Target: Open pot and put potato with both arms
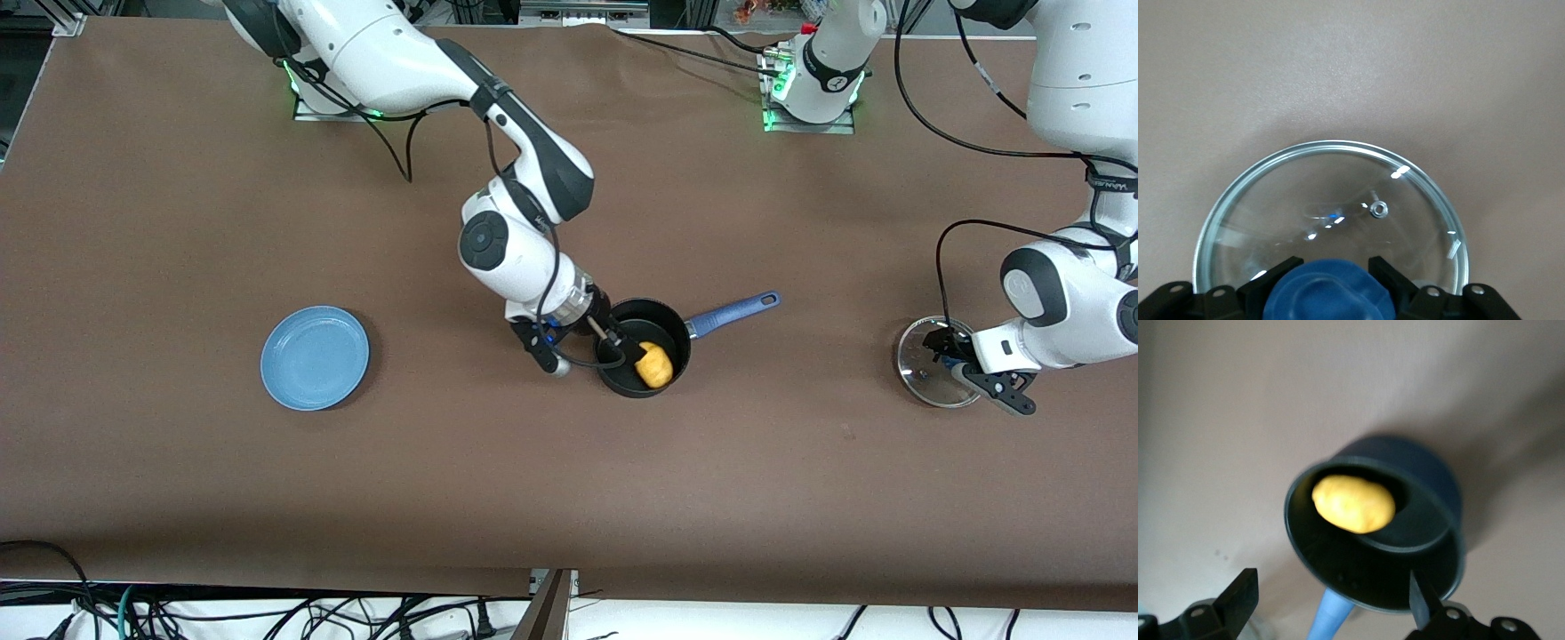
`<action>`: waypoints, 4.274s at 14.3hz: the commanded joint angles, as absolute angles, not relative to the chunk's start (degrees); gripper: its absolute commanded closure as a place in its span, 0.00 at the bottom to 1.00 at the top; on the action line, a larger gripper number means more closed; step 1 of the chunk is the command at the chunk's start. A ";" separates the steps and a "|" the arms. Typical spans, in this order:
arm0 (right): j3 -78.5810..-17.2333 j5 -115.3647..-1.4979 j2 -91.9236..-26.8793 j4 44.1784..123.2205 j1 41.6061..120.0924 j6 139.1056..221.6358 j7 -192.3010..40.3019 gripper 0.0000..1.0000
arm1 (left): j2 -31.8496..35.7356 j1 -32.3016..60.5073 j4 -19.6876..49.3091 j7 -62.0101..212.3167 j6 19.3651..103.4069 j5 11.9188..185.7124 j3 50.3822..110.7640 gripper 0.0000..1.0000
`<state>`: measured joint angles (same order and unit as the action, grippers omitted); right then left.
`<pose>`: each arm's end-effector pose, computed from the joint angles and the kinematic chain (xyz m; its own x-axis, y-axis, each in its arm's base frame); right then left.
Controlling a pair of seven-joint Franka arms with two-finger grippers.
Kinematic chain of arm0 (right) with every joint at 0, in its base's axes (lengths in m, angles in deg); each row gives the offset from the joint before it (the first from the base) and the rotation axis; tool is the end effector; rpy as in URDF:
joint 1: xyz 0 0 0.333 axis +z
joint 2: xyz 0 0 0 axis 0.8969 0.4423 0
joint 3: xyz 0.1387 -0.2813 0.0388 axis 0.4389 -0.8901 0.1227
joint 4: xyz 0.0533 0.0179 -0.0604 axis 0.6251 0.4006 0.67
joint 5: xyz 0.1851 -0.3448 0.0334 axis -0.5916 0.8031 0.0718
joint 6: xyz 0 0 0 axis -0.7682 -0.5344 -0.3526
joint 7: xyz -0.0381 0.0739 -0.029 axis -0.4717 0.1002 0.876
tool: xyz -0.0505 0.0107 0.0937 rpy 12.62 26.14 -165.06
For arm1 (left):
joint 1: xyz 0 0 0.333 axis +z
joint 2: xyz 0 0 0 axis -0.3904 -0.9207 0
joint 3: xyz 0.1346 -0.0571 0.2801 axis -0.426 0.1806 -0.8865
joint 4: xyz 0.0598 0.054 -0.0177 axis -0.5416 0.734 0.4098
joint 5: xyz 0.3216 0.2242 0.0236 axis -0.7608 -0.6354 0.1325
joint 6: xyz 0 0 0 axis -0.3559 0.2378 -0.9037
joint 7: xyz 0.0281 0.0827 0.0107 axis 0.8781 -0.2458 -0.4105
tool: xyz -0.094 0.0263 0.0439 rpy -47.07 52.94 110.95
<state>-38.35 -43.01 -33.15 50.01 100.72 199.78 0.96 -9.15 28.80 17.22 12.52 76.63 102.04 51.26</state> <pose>0.6105 0.5130 0.3189 0.7134 -0.6437 -0.2769 -0.6959 -0.6047 -0.3874 0.6232 0.1761 0.1934 0.8426 -0.5376 -0.0311 -0.5328 -0.8407 0.0967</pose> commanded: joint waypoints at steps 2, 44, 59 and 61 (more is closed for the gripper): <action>-43.49 -37.58 -39.96 51.90 97.86 183.45 -8.35 0.00 | -7.86 28.51 16.27 11.14 75.89 103.10 50.82 0.00; -42.11 -16.84 -82.86 73.89 71.49 149.92 -72.46 0.00 | 14.47 24.39 -8.00 71.43 23.15 91.58 67.26 0.00; -42.02 -16.93 -82.78 74.24 71.49 149.92 -72.46 0.00 | 14.29 24.12 -8.17 71.52 22.97 91.58 67.08 0.00; -42.02 -16.93 -82.78 74.24 71.49 149.92 -72.46 0.00 | 14.21 24.12 -8.26 71.52 23.06 91.67 67.08 0.00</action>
<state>-42.29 -17.23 -83.25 75.45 71.56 151.01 -71.64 15.33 24.34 -5.88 71.73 24.30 92.64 67.07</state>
